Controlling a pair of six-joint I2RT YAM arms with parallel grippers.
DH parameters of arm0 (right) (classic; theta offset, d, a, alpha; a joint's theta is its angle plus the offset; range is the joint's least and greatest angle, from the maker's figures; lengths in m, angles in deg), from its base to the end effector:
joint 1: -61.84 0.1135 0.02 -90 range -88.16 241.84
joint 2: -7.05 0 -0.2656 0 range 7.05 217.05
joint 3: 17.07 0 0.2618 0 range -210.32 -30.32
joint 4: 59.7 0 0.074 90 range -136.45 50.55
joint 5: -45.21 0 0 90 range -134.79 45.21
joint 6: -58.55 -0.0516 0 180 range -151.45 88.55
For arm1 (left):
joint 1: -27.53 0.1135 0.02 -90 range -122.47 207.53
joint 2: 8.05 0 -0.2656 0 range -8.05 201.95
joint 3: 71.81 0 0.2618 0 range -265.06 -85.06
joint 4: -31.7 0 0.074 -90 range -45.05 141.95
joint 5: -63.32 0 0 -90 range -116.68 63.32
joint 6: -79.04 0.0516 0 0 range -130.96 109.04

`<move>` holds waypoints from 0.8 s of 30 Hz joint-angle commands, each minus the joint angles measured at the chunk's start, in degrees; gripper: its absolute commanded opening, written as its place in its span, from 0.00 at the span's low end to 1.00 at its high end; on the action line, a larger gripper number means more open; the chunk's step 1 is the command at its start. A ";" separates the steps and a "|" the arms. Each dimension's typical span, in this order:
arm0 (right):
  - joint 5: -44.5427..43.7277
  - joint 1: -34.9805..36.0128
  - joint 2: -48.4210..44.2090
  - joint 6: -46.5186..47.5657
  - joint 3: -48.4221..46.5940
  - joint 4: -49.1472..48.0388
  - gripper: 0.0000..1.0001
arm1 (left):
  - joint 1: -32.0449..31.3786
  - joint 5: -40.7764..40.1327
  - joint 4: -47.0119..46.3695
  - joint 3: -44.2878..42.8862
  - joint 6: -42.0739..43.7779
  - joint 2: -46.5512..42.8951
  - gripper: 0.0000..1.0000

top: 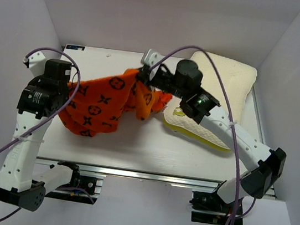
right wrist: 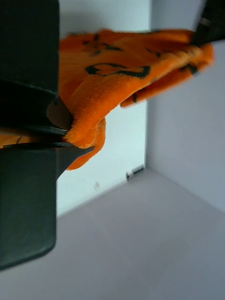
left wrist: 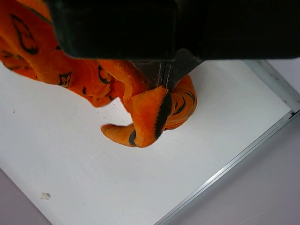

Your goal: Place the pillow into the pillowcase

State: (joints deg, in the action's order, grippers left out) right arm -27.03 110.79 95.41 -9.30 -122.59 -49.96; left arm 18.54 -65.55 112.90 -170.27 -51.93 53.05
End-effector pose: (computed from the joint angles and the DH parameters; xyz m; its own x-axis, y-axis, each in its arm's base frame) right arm 0.2407 0.3004 0.4721 0.4242 -0.0596 -0.9036 -0.8172 0.4047 -0.4104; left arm 0.1849 0.0035 0.4258 -0.3032 -0.4689 -0.8296 -0.6943 0.7050 -0.1447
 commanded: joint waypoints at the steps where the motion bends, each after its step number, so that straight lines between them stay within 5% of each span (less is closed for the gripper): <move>1: 2.19 3.78 -2.66 2.45 7.96 -0.19 0.00 | 0.29 -3.93 5.26 0.40 -2.00 -3.18 0.00; 3: 1.67 6.59 -2.58 3.16 12.96 -0.01 0.00 | 0.29 -4.28 7.80 -1.00 -2.45 -3.62 0.02; 6: 0.79 7.83 -0.30 1.41 13.96 -0.01 0.00 | 0.29 -4.72 10.79 -3.29 -2.80 -3.45 0.32; 7: -0.08 7.83 1.54 0.88 12.57 0.25 0.00 | 0.29 -4.90 11.50 -5.38 -2.80 -3.36 0.49; 10: -1.50 7.83 6.19 -0.97 7.13 2.44 0.00 | 0.29 -3.50 13.00 -10.48 -2.19 -2.83 0.65; 20: 7.37 11.60 17.46 -14.06 -5.21 12.56 0.00 | 0.29 5.55 12.39 -22.63 1.59 -1.86 0.64; 21: 8.86 11.87 17.64 -15.72 -4.77 12.65 0.03 | 0.29 6.00 12.04 -22.81 2.03 -1.86 0.64; 24: 9.75 11.87 17.64 -17.40 -3.53 13.35 0.40 | 0.29 9.42 8.45 -22.46 4.49 -2.91 0.63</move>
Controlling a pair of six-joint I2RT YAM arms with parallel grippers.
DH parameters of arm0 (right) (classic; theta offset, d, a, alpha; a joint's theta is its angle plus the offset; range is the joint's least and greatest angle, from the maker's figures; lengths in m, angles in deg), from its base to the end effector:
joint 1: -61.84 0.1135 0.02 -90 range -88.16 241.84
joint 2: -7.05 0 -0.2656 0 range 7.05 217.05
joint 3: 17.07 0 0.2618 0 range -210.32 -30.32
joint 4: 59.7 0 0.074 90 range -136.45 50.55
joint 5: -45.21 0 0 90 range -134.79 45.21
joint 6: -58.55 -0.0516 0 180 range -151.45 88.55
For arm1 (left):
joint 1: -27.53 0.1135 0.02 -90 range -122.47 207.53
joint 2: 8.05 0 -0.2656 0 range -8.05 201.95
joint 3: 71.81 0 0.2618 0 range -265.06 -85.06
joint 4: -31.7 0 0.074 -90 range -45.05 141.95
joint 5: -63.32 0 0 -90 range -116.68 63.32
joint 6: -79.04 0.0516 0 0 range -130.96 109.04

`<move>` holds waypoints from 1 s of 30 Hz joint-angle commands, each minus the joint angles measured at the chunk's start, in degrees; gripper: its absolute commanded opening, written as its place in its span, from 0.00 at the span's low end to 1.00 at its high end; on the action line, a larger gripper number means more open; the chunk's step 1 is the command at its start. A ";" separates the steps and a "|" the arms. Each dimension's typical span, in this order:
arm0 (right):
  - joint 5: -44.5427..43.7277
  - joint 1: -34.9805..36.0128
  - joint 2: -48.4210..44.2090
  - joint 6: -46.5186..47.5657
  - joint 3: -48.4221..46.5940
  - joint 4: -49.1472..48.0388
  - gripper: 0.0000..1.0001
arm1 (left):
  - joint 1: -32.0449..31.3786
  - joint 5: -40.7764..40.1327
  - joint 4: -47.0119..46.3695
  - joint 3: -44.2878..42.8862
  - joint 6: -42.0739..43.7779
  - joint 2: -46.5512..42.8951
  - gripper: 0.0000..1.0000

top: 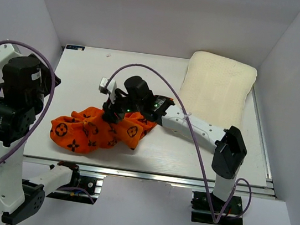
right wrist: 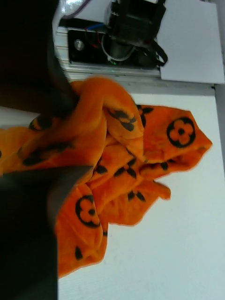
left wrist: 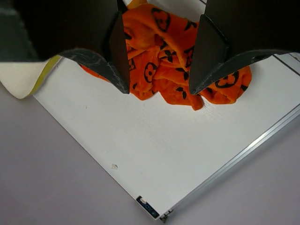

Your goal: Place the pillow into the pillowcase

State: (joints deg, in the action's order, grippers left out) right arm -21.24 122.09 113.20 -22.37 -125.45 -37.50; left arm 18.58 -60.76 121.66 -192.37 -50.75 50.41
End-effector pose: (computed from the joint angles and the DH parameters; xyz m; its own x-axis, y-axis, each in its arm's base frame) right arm 0.2151 0.4178 0.3374 -0.0123 -0.3131 -0.9496 -0.9967 0.0804 -0.0136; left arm 0.1100 0.0120 0.5167 -0.1240 -0.5171 -0.8469 -0.5724 0.7344 -0.3646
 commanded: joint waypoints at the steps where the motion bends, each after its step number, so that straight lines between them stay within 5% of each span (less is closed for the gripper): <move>1: 3.09 0.31 -0.41 -3.90 -0.32 0.98 0.55 | 0.25 6.12 -1.72 0.08 4.01 -0.62 0.62; 8: 1.85 -16.19 -4.80 -2.67 0.48 -0.60 0.73 | 0.25 30.19 -19.80 11.05 12.54 -5.10 0.58; 13: 12.55 -29.45 -9.64 5.15 2.66 4.65 0.80 | 0.25 51.69 -27.39 26.49 10.97 -5.81 0.57; 16: 16.08 -35.09 -13.67 5.60 9.75 4.24 0.81 | -0.36 56.93 -31.70 34.67 9.12 -4.76 0.57; 25: 17.49 -42.32 -24.75 4.55 24.11 3.53 0.81 | -27.93 38.50 -33.38 38.23 11.22 10.43 0.61; 30: 18.37 -43.64 -26.87 4.02 25.87 4.14 0.82 | -33.67 28.47 -31.27 36.12 14.65 22.20 0.63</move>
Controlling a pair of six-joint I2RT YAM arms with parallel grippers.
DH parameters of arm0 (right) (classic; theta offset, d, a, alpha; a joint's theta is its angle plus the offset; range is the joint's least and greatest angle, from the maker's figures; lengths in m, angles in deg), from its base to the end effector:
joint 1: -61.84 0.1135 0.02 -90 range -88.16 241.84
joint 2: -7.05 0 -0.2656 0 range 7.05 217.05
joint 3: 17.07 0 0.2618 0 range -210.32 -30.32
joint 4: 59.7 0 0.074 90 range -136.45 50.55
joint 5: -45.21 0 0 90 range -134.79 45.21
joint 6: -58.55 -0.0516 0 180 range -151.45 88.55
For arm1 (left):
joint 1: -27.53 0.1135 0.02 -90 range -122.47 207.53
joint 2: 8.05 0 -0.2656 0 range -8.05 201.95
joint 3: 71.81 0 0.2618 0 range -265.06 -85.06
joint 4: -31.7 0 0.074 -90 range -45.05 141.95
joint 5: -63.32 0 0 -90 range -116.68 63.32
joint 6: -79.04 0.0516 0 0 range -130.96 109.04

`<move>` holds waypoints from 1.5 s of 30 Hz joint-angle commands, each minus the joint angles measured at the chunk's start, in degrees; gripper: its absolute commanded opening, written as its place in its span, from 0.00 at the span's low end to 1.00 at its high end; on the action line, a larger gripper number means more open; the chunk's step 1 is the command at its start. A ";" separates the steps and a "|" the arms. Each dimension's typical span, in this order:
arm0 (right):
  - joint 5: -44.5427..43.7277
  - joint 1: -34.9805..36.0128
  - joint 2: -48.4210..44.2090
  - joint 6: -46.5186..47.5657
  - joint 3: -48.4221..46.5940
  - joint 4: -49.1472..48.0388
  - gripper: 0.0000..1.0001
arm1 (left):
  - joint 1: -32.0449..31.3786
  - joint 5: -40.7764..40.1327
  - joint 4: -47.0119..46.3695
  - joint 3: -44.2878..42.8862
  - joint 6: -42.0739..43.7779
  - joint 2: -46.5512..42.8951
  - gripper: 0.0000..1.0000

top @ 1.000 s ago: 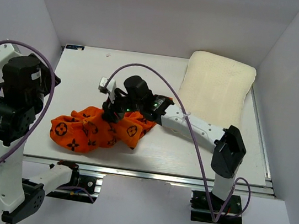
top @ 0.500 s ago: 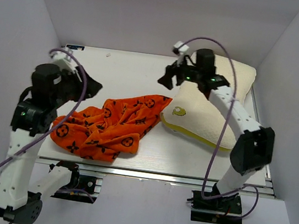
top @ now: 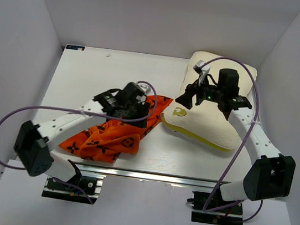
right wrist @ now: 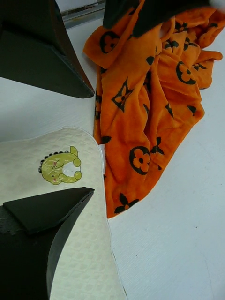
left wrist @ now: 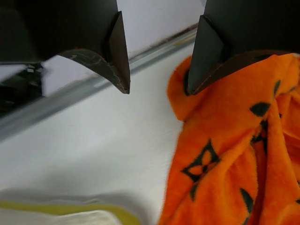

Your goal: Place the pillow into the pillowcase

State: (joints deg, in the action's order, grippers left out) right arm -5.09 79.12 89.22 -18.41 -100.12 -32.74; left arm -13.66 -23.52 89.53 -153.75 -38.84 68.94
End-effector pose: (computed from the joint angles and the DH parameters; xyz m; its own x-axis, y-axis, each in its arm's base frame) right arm 0.3222 0.1348 0.3307 -0.2338 -0.2545 -0.9384 -0.8511 0.5202 0.0709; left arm 0.2215 -0.1976 0.2948 -0.8496 0.1230 -0.5129 0.3228 0.8904 -0.3211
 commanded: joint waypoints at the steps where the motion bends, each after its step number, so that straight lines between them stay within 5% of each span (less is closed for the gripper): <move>1: 2.31 -1.10 -2.98 -0.03 0.89 -0.62 0.82 | -1.87 -10.87 0.95 -2.85 3.18 5.08 0.63; 14: 3.98 -1.90 -3.60 -3.63 1.77 -2.81 0.82 | -4.07 -17.31 -3.52 -1.37 10.65 19.86 0.65; 17: 4.24 -1.90 -3.77 -3.90 1.86 -2.91 0.82 | -4.07 -17.74 -4.15 0.04 10.30 20.39 0.54; 18: 4.07 -1.90 -3.95 -3.81 1.86 -2.82 0.82 | -4.07 -18.88 -4.15 0.74 10.13 20.22 0.39; 22: 3.98 -2.25 -4.30 -3.46 2.30 -2.38 0.82 | -3.11 -23.98 -0.91 0.75 6.80 17.33 0.05; 30: 4.50 -2.34 -5.27 -3.81 4.14 -2.99 0.82 | 20.41 -15.20 -2.13 3.91 1.51 -0.69 0.00; 37: 5.21 -2.34 -5.35 -4.95 5.11 -3.69 0.82 | 30.19 -14.77 -0.36 7.24 1.43 0.00 0.00; 38: 5.21 -2.34 -5.62 -4.95 5.20 -3.52 0.82 | 31.16 -14.67 -0.28 7.68 0.90 0.26 0.04; 39: 5.21 -2.34 -5.71 -4.95 5.37 -3.52 0.82 | 32.65 -14.41 -0.19 7.86 0.46 0.53 0.34; 42: 5.12 -2.34 -6.41 -4.25 5.99 -2.82 0.82 | 33.54 -15.64 1.21 6.47 -0.42 0.27 0.72; 45: 5.73 -2.34 -6.50 -3.46 6.78 -1.94 0.82 | 33.54 -15.64 2.88 2.08 0.10 -1.40 0.80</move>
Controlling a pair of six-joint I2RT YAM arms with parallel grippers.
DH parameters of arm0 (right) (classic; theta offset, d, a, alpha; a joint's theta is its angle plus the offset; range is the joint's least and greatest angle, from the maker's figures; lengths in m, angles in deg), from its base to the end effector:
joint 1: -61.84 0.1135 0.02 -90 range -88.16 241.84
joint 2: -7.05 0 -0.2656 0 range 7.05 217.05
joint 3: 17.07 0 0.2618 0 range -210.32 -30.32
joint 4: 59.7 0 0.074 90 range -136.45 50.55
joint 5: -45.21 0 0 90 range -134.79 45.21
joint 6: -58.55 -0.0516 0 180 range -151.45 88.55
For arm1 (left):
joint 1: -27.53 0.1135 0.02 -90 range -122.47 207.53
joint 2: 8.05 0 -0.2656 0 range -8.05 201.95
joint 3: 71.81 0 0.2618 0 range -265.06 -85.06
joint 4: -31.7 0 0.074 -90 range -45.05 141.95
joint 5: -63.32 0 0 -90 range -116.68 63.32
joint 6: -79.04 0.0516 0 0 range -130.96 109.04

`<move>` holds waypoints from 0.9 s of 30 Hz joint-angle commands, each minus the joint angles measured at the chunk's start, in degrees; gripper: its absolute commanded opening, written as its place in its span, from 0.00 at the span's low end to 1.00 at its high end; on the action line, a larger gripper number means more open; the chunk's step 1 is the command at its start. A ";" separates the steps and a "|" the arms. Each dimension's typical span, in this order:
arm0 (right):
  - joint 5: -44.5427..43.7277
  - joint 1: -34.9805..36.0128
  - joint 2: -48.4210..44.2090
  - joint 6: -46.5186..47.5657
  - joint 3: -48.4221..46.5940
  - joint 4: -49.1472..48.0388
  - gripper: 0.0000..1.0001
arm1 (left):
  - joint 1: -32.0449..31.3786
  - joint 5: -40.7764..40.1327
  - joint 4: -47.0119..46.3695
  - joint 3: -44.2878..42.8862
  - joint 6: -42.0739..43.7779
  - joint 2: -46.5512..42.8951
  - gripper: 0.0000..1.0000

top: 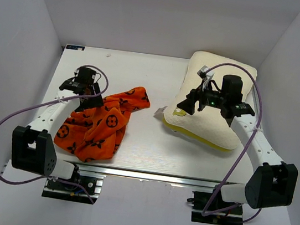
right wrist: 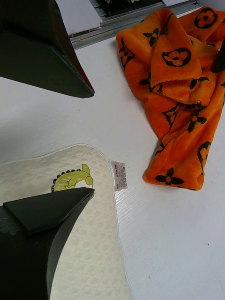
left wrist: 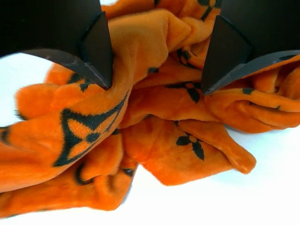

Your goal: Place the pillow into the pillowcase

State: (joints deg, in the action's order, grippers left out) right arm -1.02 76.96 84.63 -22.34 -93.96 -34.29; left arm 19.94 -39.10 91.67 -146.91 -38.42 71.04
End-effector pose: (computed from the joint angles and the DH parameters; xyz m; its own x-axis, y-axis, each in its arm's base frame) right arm 0.3040 0.1191 0.3208 -0.2946 -0.1980 -0.9349 -0.8454 0.5102 0.1583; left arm 0.2845 -0.0267 0.2443 -0.8066 -0.3468 -0.4786 -0.3793 0.9248 -0.0310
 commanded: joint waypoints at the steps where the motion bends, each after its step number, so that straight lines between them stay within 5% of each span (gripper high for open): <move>1: 1.84 -0.09 -1.73 0.04 0.71 -0.30 0.82 | -0.05 0.29 1.44 -6.17 0.30 -4.11 0.82; 7: -0.25 1.93 -0.06 -3.65 0.62 -1.00 0.79 | -0.23 20.46 -4.26 -7.51 4.69 -12.37 0.73; 13: -0.79 4.75 0.81 -4.27 0.71 -1.70 0.78 | -4.53 28.49 0.39 -0.06 6.11 -17.02 0.76; 18: -0.35 5.36 2.31 -5.15 0.18 -2.14 0.78 | -12.52 22.19 -0.39 6.29 2.95 -18.18 0.84; 27: -0.44 5.63 2.31 -4.88 -0.35 -1.88 0.78 | -15.43 6.82 -0.58 3.76 3.73 -7.82 0.77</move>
State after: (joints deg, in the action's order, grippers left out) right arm -1.57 82.22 87.67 -26.85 -93.24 -34.57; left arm 4.77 -24.48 90.86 -140.31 -35.01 62.06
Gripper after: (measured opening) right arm 0.786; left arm 0.777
